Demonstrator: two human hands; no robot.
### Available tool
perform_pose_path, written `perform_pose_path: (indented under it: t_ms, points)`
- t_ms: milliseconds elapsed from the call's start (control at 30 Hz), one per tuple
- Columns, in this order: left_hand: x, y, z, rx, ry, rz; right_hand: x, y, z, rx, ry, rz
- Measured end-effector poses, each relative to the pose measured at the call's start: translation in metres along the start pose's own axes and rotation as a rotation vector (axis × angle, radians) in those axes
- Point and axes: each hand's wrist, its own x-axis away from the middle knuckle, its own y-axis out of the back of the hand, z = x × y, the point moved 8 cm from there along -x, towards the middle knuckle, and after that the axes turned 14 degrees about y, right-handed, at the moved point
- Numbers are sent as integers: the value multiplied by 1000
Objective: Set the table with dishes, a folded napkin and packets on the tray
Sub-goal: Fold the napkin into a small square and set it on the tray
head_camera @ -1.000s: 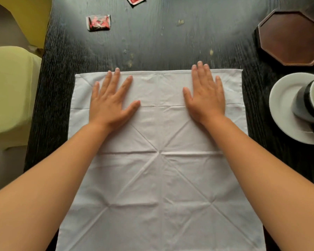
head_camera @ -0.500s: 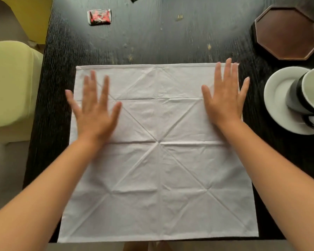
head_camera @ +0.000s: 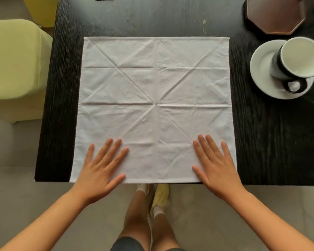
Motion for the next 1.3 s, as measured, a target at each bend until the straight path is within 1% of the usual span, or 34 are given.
perform_pose_path:
  t_ms: [67,133,300,400,500,633,700,767,800,867,933,1000,1133,1233,1300]
  points:
    - [23,-4,17,-3,25,26,23,-2,-4,13,15,22]
    - [37,-2,25,5,32,24,43,0,-8,11,40,-15]
    - [47,21,36,175,-11,-106,68,24,-10,31,189,-274]
    - [47,29,44,247,-30,-150,66,40,-10,72,272,-367]
    - [43,35,48,275,-37,-115,63,46,-11,102,355,-359]
    - [42,54,50,239,-125,-210,60,45,-24,101,340,-259]
    - [40,58,54,241,-99,-226,61,48,-28,76,308,-242]
    - [35,60,61,327,-24,-185,61,56,-32,20,232,-263]
    - [32,62,68,407,49,-164,60,61,-37,-46,157,-285]
    - [25,69,88,587,226,-158,55,70,-52,-232,-50,-347]
    - [19,75,108,747,382,-195,48,76,-68,-419,-243,-426]
    - [10,85,120,892,471,-266,40,85,-83,-566,-371,-542]
    - [-20,109,134,1169,545,-412,13,107,-108,-737,-453,-738]
    - [-52,121,143,1294,580,-491,-12,110,-129,-806,-530,-773]
    - [-78,126,148,1330,594,-499,-29,111,-141,-815,-575,-773]
